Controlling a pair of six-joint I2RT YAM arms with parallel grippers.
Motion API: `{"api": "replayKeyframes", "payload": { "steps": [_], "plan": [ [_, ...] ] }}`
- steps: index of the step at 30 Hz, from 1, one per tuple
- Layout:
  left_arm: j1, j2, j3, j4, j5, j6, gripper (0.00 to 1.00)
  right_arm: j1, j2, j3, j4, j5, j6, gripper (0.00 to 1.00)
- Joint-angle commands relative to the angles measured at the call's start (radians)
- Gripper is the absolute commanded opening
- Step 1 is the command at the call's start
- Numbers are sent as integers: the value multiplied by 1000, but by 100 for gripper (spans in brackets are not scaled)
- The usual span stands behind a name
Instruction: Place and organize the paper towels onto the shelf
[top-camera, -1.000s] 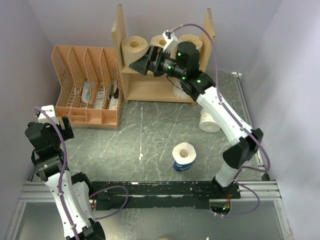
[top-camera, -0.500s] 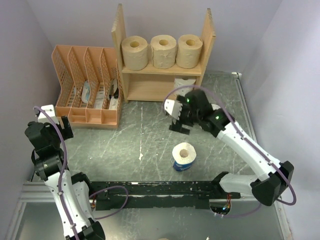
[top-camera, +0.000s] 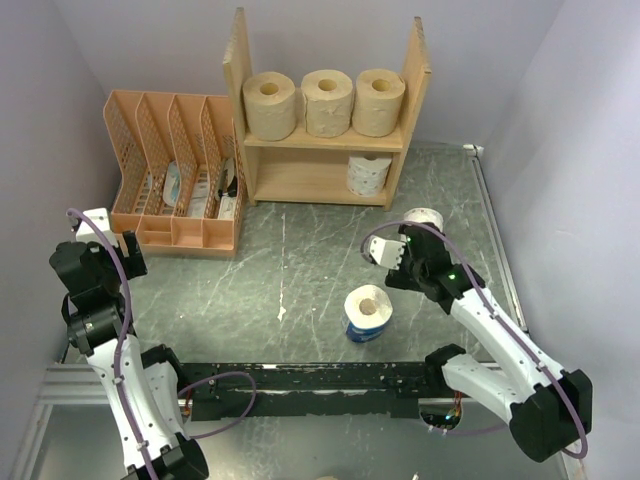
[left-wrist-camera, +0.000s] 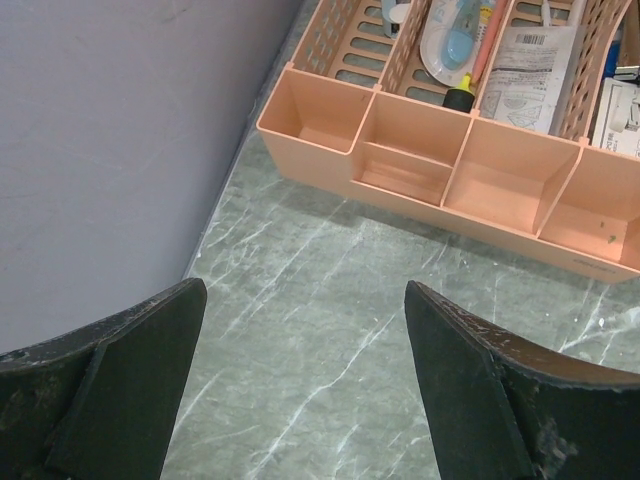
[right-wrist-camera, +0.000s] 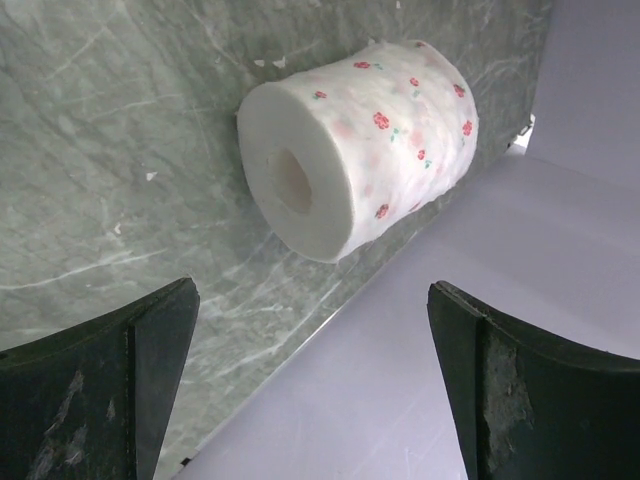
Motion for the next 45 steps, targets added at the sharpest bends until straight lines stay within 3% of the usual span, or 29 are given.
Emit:
{"api": "replayKeyframes", "payload": {
  "steps": [1,11,24,32,39,42,45],
  "plan": [
    [13,-5,15,5,8,-5,92,-30,28,31,42,-5,-90,98],
    [14,-29,12,6,17,-2,93,-287,267,210,-13,-256,-144,91],
    [14,-15,14,5,17,-2,93,-292,323,204,-5,-273,-131,90],
    [13,-13,15,5,19,-2,93,-304,398,192,80,-244,-108,74],
    [14,-12,15,5,19,-3,93,-311,438,177,127,-236,-102,72],
    [14,-11,15,5,17,-2,93,-312,450,172,143,-229,-97,63],
    [14,-9,15,5,18,-2,94,-315,459,172,142,-235,-94,41]
  ]
}}
